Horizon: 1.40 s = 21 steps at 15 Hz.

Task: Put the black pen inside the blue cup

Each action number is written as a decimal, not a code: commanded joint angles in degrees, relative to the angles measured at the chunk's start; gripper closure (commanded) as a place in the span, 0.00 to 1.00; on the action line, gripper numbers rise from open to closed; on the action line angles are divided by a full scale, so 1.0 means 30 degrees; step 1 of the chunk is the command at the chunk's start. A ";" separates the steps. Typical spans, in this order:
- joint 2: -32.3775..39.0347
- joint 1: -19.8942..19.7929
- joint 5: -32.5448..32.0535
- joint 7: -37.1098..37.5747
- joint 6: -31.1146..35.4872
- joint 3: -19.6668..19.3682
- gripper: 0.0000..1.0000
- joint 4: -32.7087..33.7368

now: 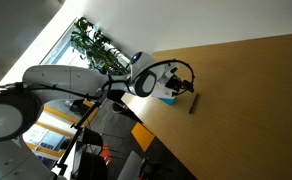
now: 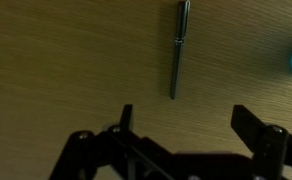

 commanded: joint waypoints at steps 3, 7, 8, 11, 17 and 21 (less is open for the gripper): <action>0.2129 -0.0633 -0.0539 -0.0381 -0.2357 0.0422 0.00 0.2655; 0.2338 -0.0369 -0.0553 0.0169 -0.2114 0.0234 0.00 0.2449; 0.2504 -0.0368 -0.0557 0.0169 -0.2157 0.0242 0.00 0.2602; 0.2621 -0.0368 -0.0560 0.0169 -0.2194 0.0250 0.00 0.2765; 0.3533 -0.0061 -0.0658 0.1152 -0.1594 -0.0258 0.00 0.3208; 0.4261 -0.0134 -0.0644 0.1119 -0.1784 -0.0282 0.00 0.3659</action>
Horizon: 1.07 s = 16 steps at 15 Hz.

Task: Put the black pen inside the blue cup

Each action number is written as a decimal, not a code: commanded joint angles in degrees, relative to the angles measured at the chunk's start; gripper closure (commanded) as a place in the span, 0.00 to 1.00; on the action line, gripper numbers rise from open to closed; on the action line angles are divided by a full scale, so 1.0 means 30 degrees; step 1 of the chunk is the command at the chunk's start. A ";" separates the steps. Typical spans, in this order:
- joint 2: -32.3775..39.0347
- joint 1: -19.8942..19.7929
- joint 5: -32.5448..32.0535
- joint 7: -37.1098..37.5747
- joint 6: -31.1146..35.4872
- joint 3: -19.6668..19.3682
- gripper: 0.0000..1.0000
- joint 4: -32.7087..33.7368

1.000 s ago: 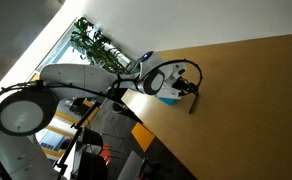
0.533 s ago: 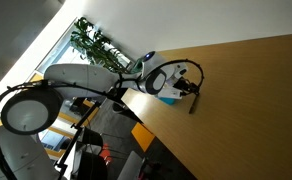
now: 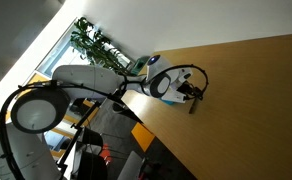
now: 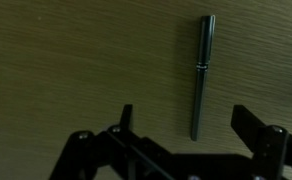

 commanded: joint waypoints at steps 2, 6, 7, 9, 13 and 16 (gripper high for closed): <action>0.0980 0.0196 -0.0418 0.0798 0.0077 -0.0204 0.00 0.0956; 0.1518 0.0475 -0.0503 0.1229 0.0280 -0.0352 0.00 0.1510; 0.1635 0.0557 -0.0572 0.1337 0.0230 -0.0396 0.02 0.1656; 0.1783 0.0693 -0.0660 0.1438 0.0234 -0.0468 0.20 0.1834; 0.1988 0.0936 -0.1000 0.1968 0.0188 -0.0602 0.49 0.2058; 0.2093 0.1054 -0.1090 0.1975 0.0207 -0.0694 0.66 0.2097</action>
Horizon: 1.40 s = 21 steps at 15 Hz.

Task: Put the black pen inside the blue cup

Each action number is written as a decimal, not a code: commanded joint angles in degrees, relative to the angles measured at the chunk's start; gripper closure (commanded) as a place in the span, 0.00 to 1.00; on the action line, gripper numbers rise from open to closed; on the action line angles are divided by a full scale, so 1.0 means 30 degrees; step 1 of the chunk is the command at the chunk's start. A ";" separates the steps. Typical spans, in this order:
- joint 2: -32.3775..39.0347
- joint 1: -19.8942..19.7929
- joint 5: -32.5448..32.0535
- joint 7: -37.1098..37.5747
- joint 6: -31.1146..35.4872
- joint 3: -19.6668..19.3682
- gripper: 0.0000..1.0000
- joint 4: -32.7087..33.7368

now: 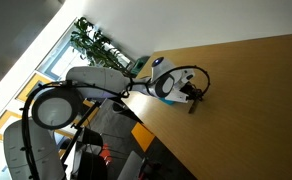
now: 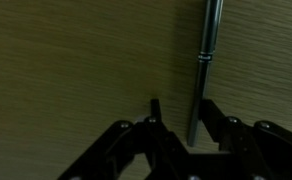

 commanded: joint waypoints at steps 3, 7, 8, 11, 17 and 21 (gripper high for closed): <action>0.0292 0.0499 -0.0542 0.0851 0.0087 -0.0489 0.73 0.0379; 0.0330 0.0604 -0.0609 0.0911 0.0027 -0.0576 1.00 0.0439; 0.0328 0.0624 -0.0620 0.0922 0.0038 -0.0584 1.00 0.0438; 0.0305 0.0604 -0.0601 0.0846 0.0177 -0.0545 0.97 0.0475; -0.0097 -0.0561 -0.0167 -0.0606 0.1757 0.0645 0.97 0.0504; -0.0444 -0.2139 -0.0171 -0.3194 0.1820 0.2266 0.97 0.0901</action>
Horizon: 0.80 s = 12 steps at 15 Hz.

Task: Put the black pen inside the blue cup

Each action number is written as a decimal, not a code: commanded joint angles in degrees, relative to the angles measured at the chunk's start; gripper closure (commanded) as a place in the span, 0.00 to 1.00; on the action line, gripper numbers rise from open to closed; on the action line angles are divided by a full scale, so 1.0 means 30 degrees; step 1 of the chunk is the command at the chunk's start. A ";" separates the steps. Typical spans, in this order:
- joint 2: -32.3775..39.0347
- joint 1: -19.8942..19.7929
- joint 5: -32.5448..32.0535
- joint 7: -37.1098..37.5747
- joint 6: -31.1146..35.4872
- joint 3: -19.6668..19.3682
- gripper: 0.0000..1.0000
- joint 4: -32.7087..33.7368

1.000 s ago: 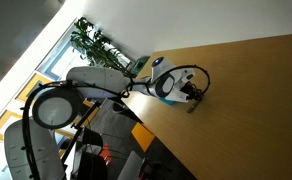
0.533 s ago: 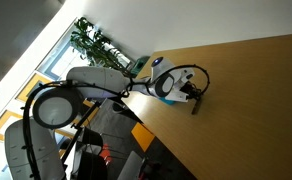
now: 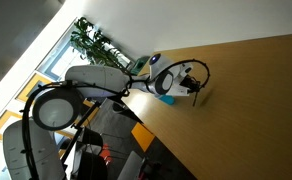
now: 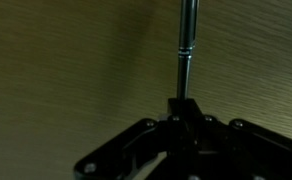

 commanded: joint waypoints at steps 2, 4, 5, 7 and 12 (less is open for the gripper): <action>-0.0578 -0.2622 0.0177 -0.3632 -0.0304 0.2580 0.97 0.0476; -0.0626 -0.3647 0.0417 -0.4931 -0.0497 0.3566 0.97 0.0735; -0.0624 -0.4101 0.0529 -0.5469 -0.0630 0.4011 0.97 0.0874; -0.0680 -0.4739 0.0725 -0.6145 -0.0764 0.4622 0.97 0.0988; -0.1348 -0.5004 0.0871 -0.6365 -0.0707 0.5171 0.97 0.0321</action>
